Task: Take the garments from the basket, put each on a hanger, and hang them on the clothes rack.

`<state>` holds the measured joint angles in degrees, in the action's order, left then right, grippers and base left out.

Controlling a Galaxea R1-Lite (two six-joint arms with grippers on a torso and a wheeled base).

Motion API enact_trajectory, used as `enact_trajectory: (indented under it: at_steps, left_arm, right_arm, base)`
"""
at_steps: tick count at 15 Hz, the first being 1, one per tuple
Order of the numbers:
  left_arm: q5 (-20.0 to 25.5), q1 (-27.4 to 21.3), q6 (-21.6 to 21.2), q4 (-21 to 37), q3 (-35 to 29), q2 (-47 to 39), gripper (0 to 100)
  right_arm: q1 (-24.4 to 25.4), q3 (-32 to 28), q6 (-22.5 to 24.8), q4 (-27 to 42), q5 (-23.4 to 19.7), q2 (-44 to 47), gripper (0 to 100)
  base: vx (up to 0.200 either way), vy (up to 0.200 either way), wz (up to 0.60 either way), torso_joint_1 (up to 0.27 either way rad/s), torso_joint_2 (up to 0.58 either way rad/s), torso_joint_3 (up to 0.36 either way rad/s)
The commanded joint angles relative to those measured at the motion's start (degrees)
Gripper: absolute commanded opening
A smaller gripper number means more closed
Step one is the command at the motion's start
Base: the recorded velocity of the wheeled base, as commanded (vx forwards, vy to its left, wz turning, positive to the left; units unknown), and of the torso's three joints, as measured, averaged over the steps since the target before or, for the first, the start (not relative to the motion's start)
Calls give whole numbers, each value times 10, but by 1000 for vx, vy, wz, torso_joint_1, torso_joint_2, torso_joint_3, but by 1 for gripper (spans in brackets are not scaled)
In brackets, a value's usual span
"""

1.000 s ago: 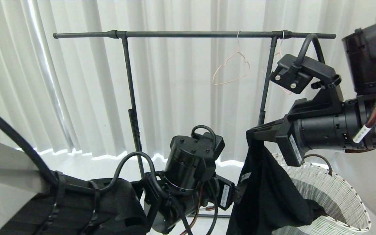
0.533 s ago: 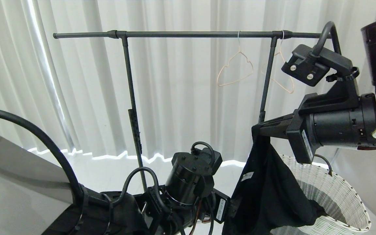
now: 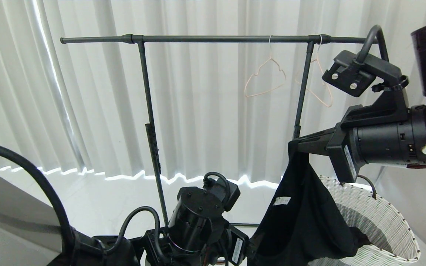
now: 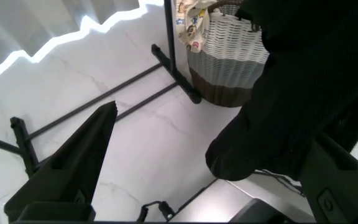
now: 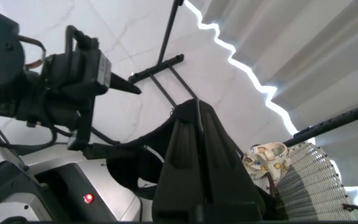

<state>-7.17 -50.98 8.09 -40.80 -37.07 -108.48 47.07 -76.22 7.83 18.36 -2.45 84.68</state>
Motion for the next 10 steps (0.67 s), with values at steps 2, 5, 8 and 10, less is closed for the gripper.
enact_trajectory:
  at_steps: [2,5,8,10]
  left_arm:
    - [0,-1,-4,-2,5,14,0]
    - [-21,-2,-11,-2,7,15,0]
    - [-86,-22,-11,-2,32,47,0]
    - [-90,-21,-12,0,23,98,0]
  right_arm:
    - [0,1,1,0,0,0,0]
    - [0,2,1,1,2,-4,0]
    - [-6,11,0,8,3,-9,0]
    - [-16,21,0,8,3,-13,0]
  base:
    - [0,0,0,0,0,0]
    - [0,0,0,0,0,0]
    - [0,0,0,0,0,0]
    - [0,0,0,0,0,0]
